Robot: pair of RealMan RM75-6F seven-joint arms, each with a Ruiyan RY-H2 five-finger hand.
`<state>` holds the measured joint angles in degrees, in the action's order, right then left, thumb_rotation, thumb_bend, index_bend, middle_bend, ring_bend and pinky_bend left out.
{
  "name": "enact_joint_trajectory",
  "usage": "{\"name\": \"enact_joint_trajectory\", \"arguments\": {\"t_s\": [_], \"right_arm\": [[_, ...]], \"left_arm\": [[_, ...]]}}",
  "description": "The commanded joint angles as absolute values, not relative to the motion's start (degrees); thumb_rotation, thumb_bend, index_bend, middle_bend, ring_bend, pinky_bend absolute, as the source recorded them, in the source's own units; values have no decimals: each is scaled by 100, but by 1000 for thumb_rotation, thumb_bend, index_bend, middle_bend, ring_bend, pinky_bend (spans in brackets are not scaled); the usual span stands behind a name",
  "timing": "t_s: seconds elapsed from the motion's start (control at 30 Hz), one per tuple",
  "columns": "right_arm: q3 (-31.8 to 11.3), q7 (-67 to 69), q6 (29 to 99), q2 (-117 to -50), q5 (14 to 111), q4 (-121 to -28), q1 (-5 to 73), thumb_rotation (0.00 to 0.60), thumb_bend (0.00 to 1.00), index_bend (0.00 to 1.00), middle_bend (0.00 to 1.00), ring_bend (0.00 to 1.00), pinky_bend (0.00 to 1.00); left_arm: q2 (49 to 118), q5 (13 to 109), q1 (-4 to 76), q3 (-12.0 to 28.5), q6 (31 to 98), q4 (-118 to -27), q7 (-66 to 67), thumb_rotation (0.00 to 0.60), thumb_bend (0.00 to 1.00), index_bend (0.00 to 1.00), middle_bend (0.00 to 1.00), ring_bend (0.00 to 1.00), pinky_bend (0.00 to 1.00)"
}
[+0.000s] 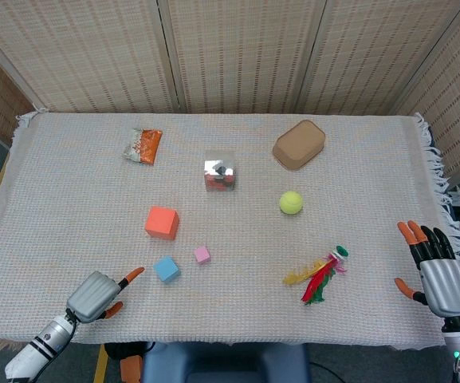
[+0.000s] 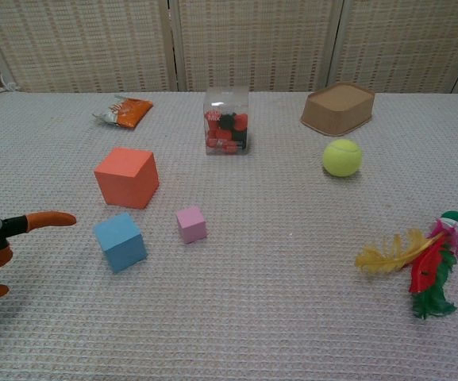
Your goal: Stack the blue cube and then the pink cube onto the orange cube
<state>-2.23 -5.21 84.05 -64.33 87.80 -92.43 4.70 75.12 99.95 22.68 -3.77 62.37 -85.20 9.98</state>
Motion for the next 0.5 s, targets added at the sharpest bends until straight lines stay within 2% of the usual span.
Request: {"name": "enact_joint_trajectory", "arguments": {"t_s": [0.03, 0.27, 0.5], "right_arm": [[-219, -538, 8393, -6432, 8763, -9252, 467, 600, 107, 0, 0, 0, 0], [-228, -624, 8328, -6439, 8671, -9274, 473, 600, 107, 0, 0, 0, 0], [-253, -660, 8287, -6426, 8583, -9305, 478, 600, 107, 0, 0, 0, 0]], "left_arm": [[7884, 10321, 2620, -304, 6275, -7978, 725, 600, 355, 31, 870, 925, 997], [8213, 10426, 3106, -236, 6151, -7435, 162, 600, 354, 22, 901, 974, 1000], [8298, 10400, 3411, -231, 5942, -7401, 306, 600, 352, 59, 924, 997, 1000]]}}
